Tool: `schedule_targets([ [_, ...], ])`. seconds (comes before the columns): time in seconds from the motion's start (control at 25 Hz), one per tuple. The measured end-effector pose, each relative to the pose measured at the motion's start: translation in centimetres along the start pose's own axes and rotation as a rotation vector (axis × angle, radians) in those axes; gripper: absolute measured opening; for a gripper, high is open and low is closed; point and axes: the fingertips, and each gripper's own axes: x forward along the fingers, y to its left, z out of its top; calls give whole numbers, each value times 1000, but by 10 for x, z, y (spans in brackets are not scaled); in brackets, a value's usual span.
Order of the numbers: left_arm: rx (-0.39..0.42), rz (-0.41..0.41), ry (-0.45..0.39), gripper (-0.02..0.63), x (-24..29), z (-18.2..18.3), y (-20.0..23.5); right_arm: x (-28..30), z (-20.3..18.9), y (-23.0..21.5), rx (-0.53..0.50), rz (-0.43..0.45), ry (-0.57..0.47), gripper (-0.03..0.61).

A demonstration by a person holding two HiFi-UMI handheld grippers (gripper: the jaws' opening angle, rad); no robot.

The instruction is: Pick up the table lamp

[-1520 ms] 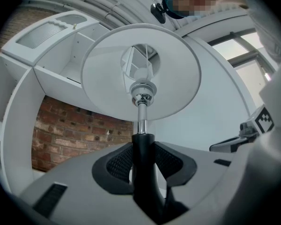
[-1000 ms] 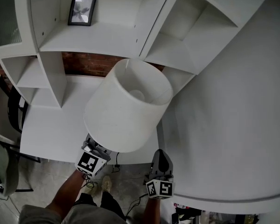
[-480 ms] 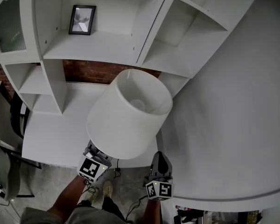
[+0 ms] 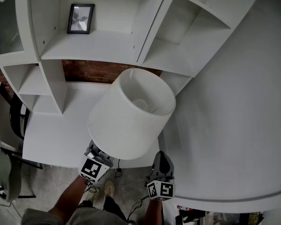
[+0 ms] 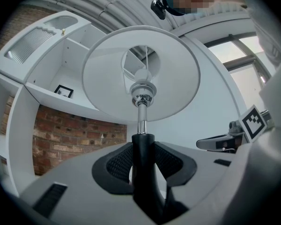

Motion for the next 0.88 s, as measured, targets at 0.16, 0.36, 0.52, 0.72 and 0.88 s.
schedule_targets([
  [0.16,-6,4,9,141,0,-5,1,2,-1,1,0,0,0,17],
  [0.36,-4,-6,3,141,3,0,-1,4,0,-2,-2,-4,1,17],
  [0.52,3,1,-6,141,4,-1,0,5,0,-4,2,-1,-1,17],
  [0.72,-12,0,4,141,6,1,-3,5,-2,-7,1,2,5,17],
  [0.88,-14,-1,2,141,7,1,-4,6,-2,-9,2,1,5,17],
])
